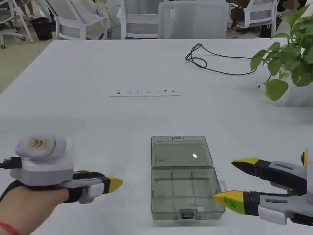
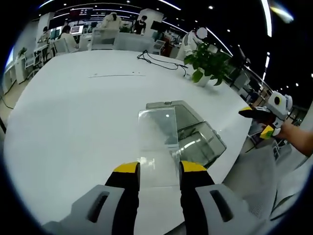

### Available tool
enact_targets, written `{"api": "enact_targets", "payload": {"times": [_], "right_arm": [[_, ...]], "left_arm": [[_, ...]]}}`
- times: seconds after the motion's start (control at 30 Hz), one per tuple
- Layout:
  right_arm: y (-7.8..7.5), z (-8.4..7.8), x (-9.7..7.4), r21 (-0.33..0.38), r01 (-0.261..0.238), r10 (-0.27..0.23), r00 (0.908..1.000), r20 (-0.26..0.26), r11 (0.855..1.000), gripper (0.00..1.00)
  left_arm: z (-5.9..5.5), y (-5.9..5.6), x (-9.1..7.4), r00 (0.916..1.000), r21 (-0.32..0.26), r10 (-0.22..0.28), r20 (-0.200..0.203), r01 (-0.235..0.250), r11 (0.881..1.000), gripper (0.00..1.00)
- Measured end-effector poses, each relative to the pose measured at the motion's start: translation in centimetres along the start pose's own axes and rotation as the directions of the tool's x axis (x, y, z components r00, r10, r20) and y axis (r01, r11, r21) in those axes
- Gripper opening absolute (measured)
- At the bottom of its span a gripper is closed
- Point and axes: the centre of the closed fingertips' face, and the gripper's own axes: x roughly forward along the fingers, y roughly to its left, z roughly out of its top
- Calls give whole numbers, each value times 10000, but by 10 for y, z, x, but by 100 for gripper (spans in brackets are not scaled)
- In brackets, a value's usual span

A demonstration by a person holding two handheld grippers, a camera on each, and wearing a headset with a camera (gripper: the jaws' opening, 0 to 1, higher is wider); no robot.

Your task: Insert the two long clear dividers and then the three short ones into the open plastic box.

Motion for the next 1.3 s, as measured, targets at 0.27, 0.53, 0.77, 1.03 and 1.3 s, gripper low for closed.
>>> {"api": "enact_targets", "payload": {"times": [0.27, 0.53, 0.77, 1.03, 1.3], "right_arm": [[11, 15, 11, 718, 28, -33, 10000, 63, 9974, 54], [14, 31, 22, 1646, 305, -376, 9985, 400, 9859, 46], [21, 38, 36, 2434, 363, -496, 9976, 486, 9693, 32], [28, 35, 50, 3150, 202, -327, 9989, 344, 9489, 22], [32, 33, 58, 3488, 242, -332, 9993, 198, 9369, 17]], "left_arm": [[16, -38, 3, 9947, -132, -818, 624, 828, 9965, 30], [24, -70, 8, 9857, 108, -1420, 911, 1416, 9899, 30], [27, -87, 12, 9804, 485, -1710, 979, 1669, 9848, 30], [28, -105, 14, 9734, 820, -2054, 1011, 1976, 9768, 30], [28, -113, 15, 9695, 983, -2254, 966, 2160, 9714, 30]]}}
